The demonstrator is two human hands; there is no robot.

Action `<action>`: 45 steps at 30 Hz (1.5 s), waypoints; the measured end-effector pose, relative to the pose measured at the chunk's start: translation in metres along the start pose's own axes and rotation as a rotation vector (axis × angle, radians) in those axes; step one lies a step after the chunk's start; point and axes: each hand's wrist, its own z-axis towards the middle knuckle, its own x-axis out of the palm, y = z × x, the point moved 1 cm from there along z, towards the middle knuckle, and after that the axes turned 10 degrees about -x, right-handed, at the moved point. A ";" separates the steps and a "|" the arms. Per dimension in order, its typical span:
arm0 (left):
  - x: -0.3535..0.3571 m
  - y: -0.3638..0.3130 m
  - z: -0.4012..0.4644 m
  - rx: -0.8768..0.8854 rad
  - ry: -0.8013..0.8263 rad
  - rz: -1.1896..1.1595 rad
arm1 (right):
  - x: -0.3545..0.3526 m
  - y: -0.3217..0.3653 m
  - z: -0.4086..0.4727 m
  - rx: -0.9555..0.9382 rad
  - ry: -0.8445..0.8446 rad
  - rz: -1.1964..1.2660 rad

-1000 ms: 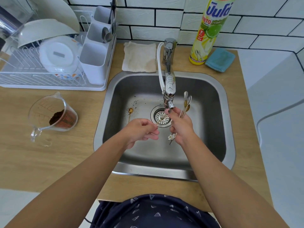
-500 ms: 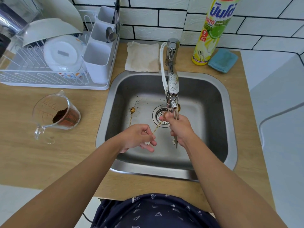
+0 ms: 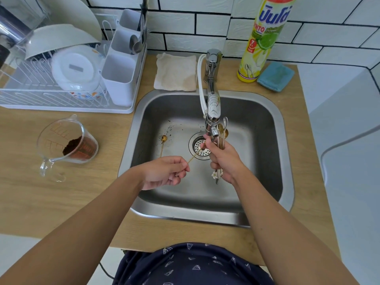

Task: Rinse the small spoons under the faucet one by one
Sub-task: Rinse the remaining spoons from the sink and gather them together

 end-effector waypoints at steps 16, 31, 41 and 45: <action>-0.013 0.010 0.005 0.046 0.020 -0.343 | 0.008 0.001 0.000 -0.059 0.074 0.063; 0.056 -0.067 0.073 0.284 -0.412 -0.061 | -0.026 0.021 0.002 -0.156 -0.359 0.110; 0.048 -0.045 0.071 0.295 -0.173 -0.385 | -0.011 0.015 0.000 -0.115 -0.351 0.246; 0.065 -0.042 0.067 0.237 -0.176 -0.153 | 0.002 0.016 -0.002 -0.084 -0.283 0.320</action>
